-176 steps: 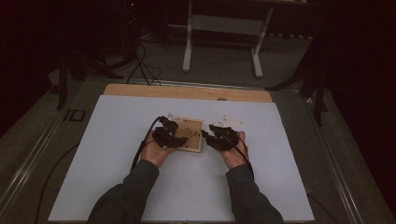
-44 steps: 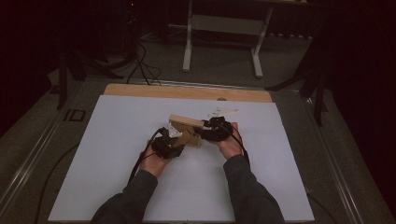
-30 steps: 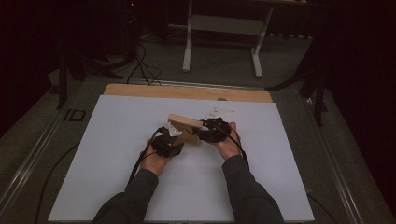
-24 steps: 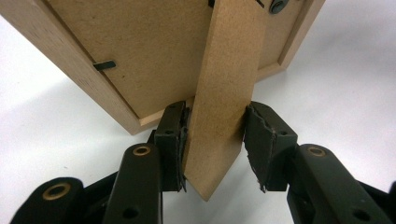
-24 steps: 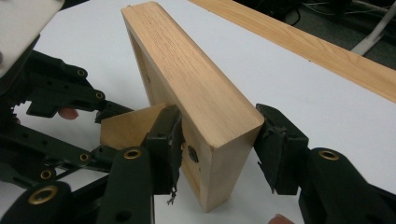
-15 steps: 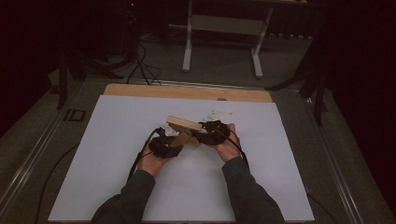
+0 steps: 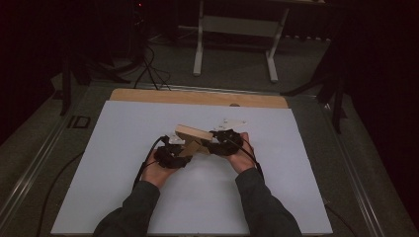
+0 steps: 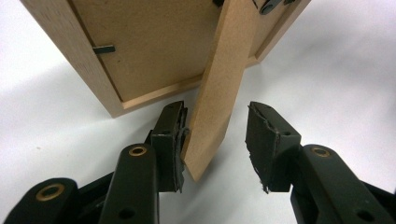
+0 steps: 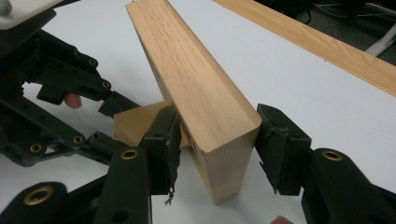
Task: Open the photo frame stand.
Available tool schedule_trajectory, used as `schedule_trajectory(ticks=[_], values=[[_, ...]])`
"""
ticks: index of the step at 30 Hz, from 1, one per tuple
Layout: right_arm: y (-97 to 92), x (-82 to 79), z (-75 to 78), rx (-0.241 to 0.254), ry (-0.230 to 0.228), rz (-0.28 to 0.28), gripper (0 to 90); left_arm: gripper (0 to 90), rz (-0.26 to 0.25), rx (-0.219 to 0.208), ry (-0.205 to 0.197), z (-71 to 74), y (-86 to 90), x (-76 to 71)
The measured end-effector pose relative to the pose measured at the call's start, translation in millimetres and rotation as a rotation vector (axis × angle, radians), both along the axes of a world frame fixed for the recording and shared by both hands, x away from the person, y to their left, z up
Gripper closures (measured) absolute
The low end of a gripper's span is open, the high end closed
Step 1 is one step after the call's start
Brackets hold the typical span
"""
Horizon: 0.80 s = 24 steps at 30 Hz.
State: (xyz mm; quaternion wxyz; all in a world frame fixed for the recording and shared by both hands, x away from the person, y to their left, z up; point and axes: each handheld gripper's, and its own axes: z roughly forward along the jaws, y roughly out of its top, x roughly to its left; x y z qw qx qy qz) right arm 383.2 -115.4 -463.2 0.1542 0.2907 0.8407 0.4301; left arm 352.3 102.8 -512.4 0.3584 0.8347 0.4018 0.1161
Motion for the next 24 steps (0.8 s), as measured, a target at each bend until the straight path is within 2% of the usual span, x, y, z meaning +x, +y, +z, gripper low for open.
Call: schedule_trajectory(ticks=[3, 11, 13, 19, 24], values=[[0.4, -2.8, -0.6, -0.001, -0.002, 0.004, 50.5, 57.6, 0.002, -0.033, 0.017, -0.2, 2.7, -0.9], [0.9, -7.7, -1.6, -0.002, -0.004, 0.011, 49.4, 58.9, -0.009, -0.067, 0.033, -3.1, 7.6, -2.8], [1.4, -9.5, -1.8, -0.004, -0.004, 0.013, 48.9, 59.0, -0.005, -0.101, 0.044, -4.8, 10.1, -2.8], [3.0, -13.9, -2.4, -0.002, 0.008, 0.031, 47.5, 60.3, -0.001, -0.157, 0.075, -7.6, 18.6, -2.1], [3.5, -16.1, -2.9, 0.001, 0.01, 0.037, 46.8, 60.6, -0.003, -0.165, 0.076, -6.9, 21.8, -2.3]])
